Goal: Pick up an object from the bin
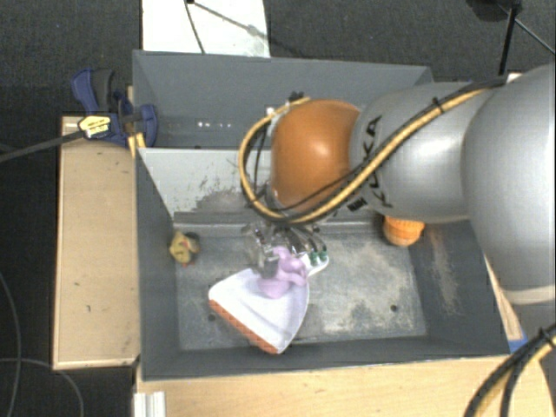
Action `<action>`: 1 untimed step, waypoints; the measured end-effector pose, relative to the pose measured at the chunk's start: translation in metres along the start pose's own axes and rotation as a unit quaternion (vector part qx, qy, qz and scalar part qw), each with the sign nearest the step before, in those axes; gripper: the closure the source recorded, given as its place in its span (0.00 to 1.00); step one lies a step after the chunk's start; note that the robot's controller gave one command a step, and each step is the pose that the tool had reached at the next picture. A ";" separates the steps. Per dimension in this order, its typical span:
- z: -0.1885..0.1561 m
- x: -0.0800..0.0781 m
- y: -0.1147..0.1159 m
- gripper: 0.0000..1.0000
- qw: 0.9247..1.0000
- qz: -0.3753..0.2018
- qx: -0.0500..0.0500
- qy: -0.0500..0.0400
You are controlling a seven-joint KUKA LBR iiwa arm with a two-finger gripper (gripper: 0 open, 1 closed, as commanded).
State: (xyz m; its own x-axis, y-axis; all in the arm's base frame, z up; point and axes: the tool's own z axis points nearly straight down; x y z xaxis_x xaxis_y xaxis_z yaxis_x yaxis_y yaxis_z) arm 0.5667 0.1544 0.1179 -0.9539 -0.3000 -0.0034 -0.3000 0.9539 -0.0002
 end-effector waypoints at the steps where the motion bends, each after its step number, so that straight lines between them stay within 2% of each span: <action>1: -0.017 0.026 -0.042 1.00 0.999 -0.053 -0.001 0.001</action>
Offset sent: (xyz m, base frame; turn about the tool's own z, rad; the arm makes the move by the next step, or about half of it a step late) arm -0.0219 -0.0393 0.0415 -0.0247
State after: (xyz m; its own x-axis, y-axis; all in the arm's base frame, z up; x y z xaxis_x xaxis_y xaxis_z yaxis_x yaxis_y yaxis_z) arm 0.5549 0.1063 0.1351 -0.9164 -0.4001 -0.0021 -0.4002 0.9164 0.0020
